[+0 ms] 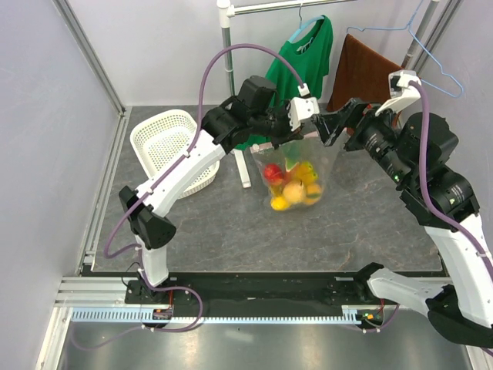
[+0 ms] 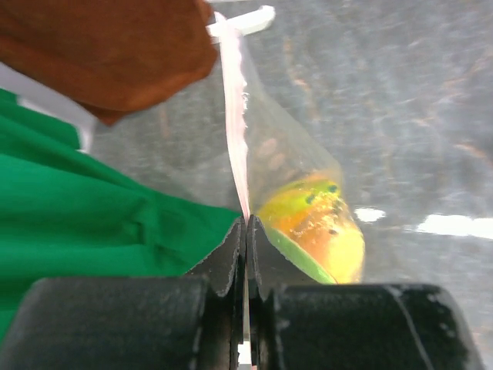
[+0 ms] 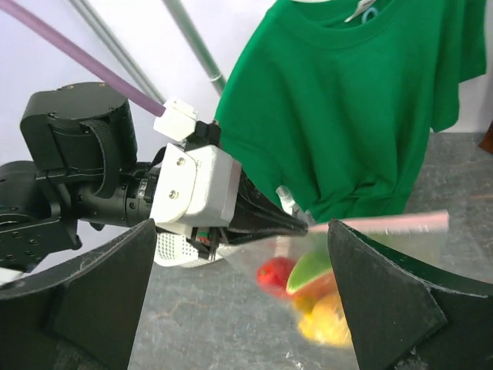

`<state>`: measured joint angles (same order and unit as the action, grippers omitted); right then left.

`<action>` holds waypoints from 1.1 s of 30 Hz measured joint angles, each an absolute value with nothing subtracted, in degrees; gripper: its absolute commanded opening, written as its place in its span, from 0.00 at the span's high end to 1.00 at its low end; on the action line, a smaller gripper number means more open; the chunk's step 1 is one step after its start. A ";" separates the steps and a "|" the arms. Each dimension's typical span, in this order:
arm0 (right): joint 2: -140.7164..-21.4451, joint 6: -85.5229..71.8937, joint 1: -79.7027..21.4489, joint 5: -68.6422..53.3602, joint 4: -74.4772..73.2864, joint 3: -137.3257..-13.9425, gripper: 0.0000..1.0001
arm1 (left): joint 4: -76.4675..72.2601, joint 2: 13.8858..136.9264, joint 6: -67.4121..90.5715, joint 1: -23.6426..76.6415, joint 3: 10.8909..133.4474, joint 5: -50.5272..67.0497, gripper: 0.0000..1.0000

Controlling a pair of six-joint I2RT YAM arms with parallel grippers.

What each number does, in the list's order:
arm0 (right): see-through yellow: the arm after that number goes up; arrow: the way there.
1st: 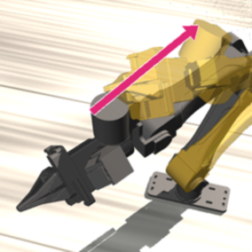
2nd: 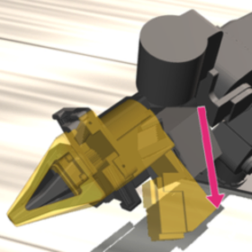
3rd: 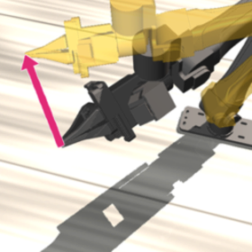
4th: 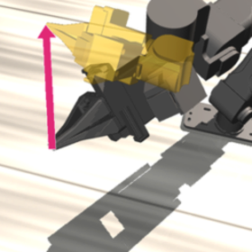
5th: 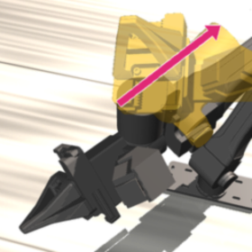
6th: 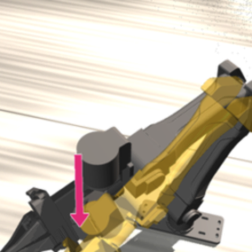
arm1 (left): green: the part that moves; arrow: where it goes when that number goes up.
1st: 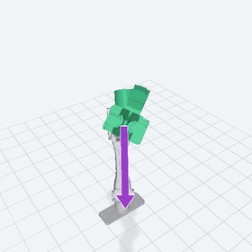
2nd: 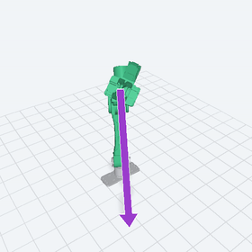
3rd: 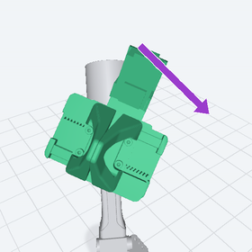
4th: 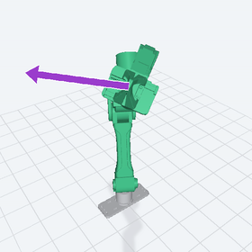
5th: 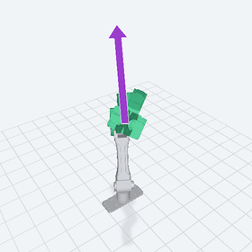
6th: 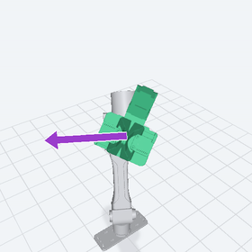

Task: Place the food in the zip-top bag and seal the zipper
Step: Zip the zipper food storage bag at the center of the board, then place the zipper food storage bag at the center of the board.

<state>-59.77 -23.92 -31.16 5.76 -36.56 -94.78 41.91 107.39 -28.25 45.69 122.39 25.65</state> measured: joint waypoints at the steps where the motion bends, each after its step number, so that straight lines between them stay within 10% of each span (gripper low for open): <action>1: -59.86 -24.36 -30.89 6.11 -36.23 -95.00 0.02 | 41.89 108.18 -29.52 45.23 123.28 25.71 0.98; 10: -59.75 -29.80 -27.83 8.10 -35.64 -94.98 0.02 | 40.99 106.87 -39.90 44.82 119.28 31.22 0.98; 22: -56.47 -26.17 -27.46 2.07 -33.67 -87.68 0.02 | 38.70 96.20 -37.34 56.45 79.00 33.52 0.96; 26: -52.45 -21.45 -27.46 -1.48 -33.87 -78.70 0.02 | 37.12 95.55 -34.87 57.34 73.23 33.47 0.56; 31: -50.57 -15.42 -27.46 -7.38 -36.29 -71.85 0.02 | 33.50 93.58 -30.17 56.97 70.57 34.59 0.34; 33: -50.19 -14.02 -27.46 -9.45 -37.43 -71.11 0.02 | 32.75 91.92 -27.99 56.84 70.74 34.48 0.08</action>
<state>-50.19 -14.02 -27.46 -9.45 -37.43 -71.11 32.75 91.92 -27.99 56.84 70.74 34.48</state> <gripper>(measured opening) 0.979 0.632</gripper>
